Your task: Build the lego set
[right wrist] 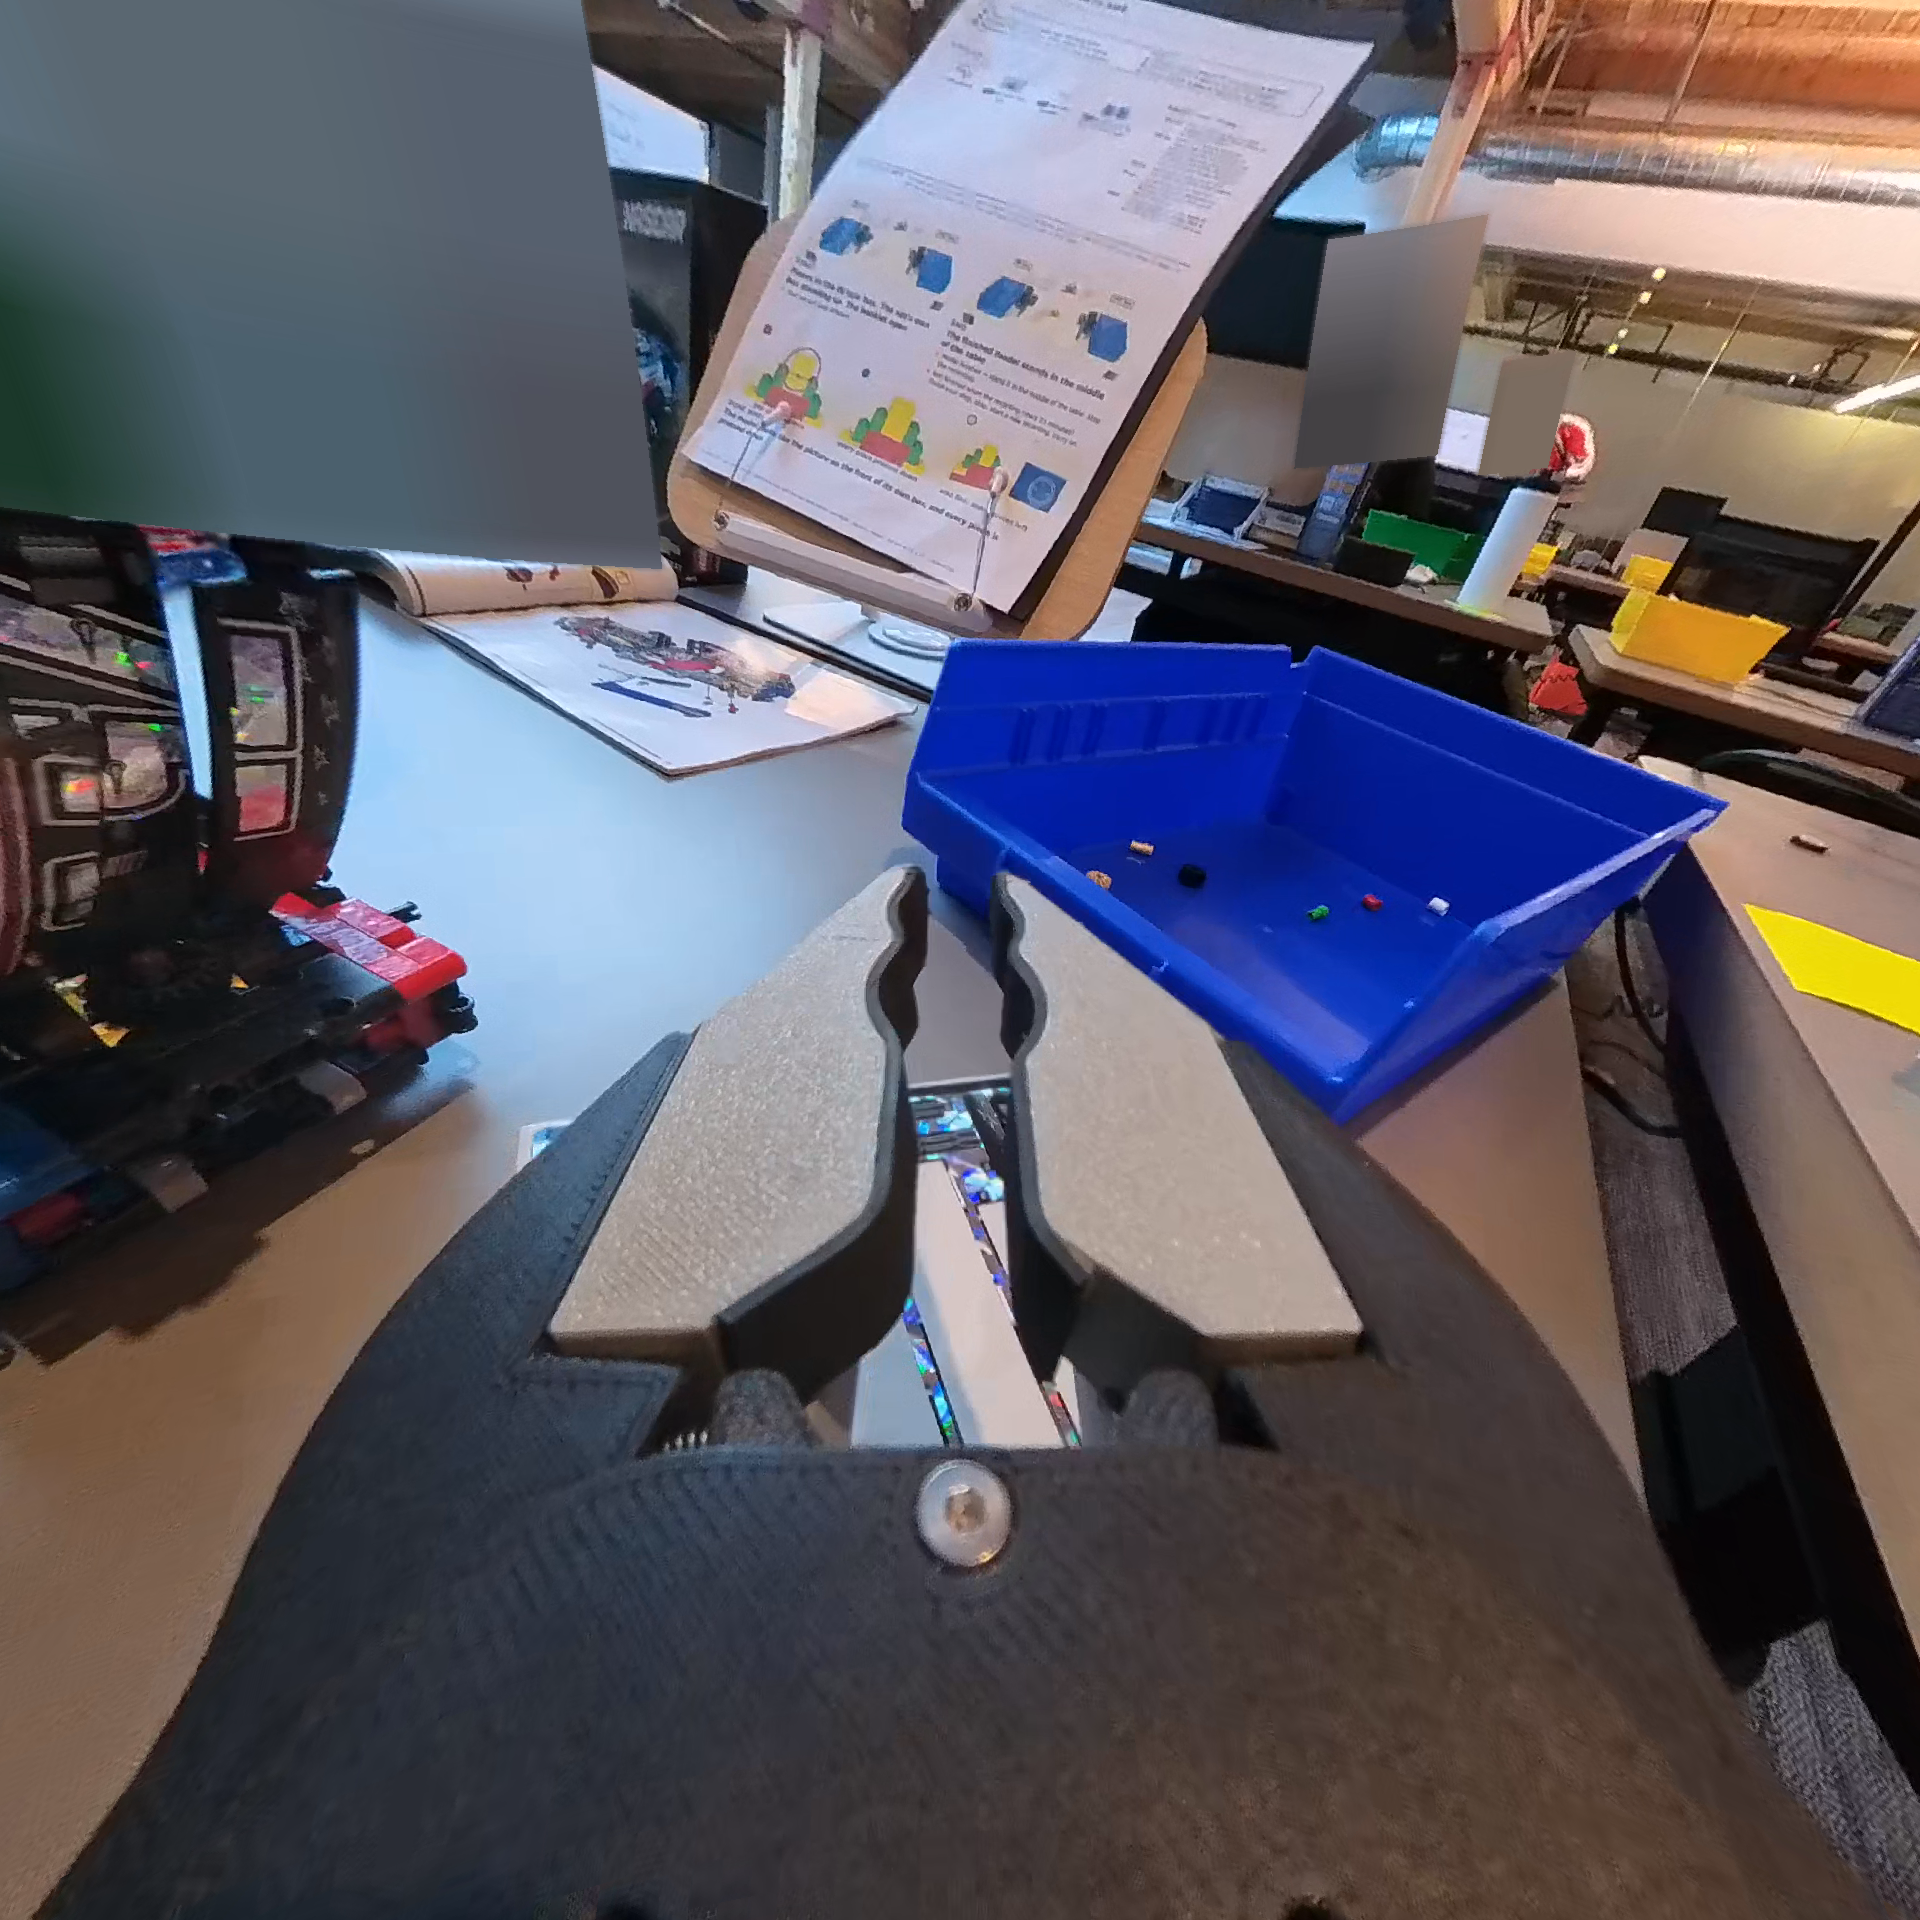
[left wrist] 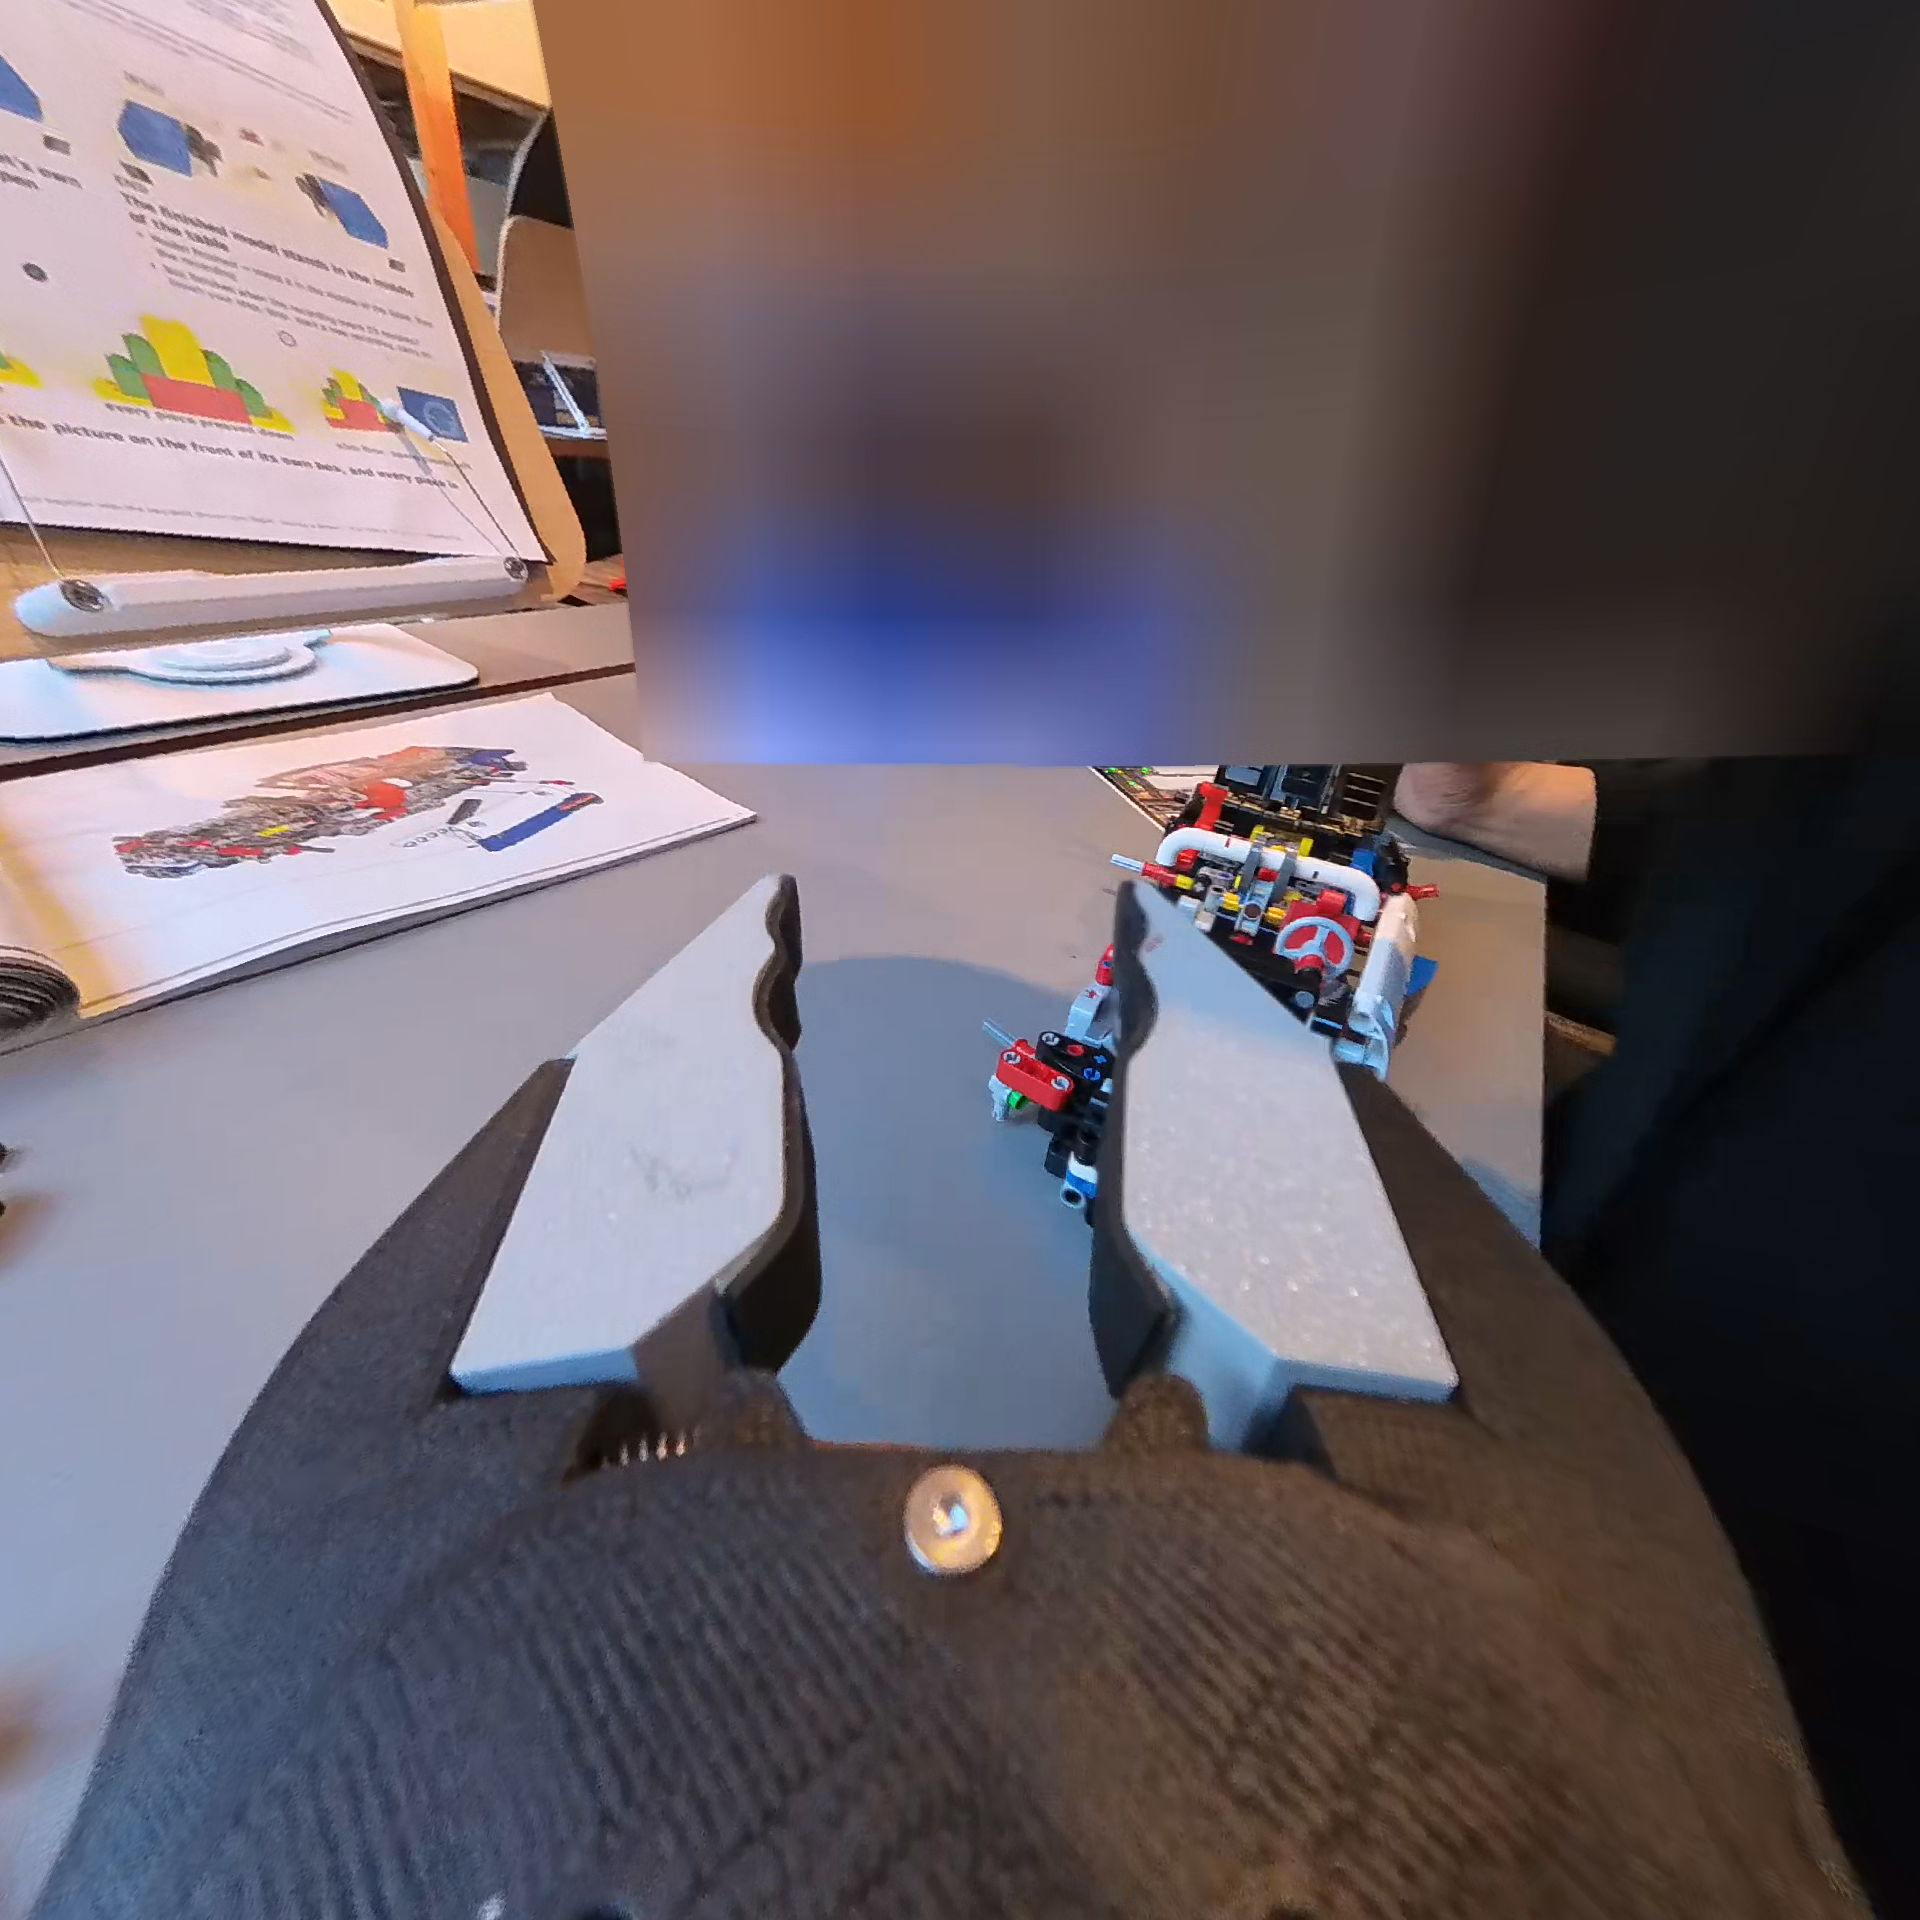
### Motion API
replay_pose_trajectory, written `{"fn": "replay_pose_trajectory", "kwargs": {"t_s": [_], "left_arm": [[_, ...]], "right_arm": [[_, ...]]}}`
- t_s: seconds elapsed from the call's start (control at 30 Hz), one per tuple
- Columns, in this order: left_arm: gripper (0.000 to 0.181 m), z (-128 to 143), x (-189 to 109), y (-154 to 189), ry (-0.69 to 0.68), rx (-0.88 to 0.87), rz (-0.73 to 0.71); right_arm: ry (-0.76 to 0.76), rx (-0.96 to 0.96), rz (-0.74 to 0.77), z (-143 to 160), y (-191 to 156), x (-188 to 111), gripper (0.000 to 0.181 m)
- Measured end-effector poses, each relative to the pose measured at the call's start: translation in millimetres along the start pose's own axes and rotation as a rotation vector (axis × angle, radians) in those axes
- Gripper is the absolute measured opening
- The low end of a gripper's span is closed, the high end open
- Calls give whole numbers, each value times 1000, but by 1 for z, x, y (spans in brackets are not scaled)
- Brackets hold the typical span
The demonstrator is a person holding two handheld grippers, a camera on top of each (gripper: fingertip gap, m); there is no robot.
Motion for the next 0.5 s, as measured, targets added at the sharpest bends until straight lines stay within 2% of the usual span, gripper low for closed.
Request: {"fn": "replay_pose_trajectory", "kwargs": {"t_s": [0.5], "left_arm": [[56,0,-1,-3,6,-16,-60]], "right_arm": [[51,57,-110,-3,-3,-3,3]]}}
Point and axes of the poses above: each gripper's, where its closed fingertips meet, x out along the fingers, z out of its underside, y = z × x across the jaws, the point moved 10 cm from there along -x, back along the fingers, and after that the axes turned 8 degrees about x, right-handed, at the moved point
